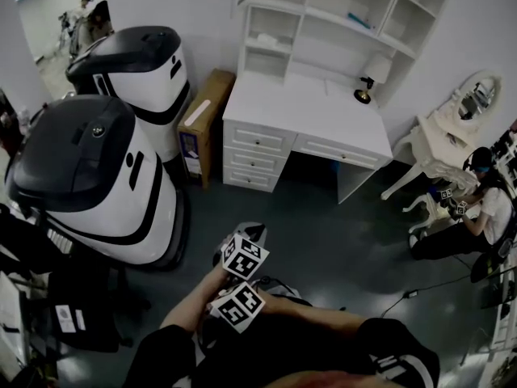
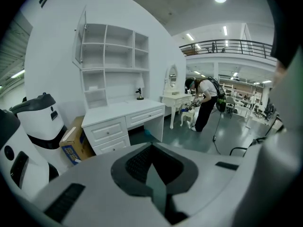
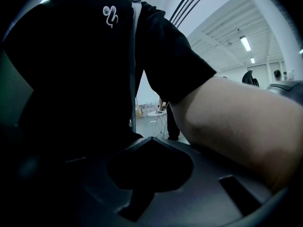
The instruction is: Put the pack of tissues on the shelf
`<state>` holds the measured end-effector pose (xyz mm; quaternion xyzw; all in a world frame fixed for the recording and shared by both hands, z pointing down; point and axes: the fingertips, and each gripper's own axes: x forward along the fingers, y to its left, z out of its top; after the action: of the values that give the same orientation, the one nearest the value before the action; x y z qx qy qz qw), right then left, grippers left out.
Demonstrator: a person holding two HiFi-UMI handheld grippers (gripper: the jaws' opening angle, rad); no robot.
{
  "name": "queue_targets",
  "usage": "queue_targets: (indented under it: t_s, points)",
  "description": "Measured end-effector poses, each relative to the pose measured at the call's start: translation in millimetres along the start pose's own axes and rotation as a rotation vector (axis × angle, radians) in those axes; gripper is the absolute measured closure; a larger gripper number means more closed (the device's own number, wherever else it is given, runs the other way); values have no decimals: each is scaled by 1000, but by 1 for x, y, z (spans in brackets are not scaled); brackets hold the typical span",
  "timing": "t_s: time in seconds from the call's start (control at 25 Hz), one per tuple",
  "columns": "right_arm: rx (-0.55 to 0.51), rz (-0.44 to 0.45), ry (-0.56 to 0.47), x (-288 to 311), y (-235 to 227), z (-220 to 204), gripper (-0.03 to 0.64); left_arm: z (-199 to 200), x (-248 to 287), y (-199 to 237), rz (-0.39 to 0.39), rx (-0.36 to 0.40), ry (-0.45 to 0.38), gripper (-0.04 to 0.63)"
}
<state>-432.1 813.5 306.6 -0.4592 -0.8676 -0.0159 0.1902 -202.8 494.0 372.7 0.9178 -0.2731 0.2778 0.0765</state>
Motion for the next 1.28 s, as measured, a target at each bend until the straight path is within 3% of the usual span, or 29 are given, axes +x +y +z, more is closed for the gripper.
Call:
queue_targets:
  t_s: [0.2,0.8,1.28]
  points:
    - [37,3,33,2,0,-2,606,5,2,-7,-30,10,-12,585]
    - [32,-3,28,12,2,1,606,-4,-10,1,19,-2,-10,584]
    - [30,-20,34,16,6,2,606,-9,-11,-10,8,7,6,584]
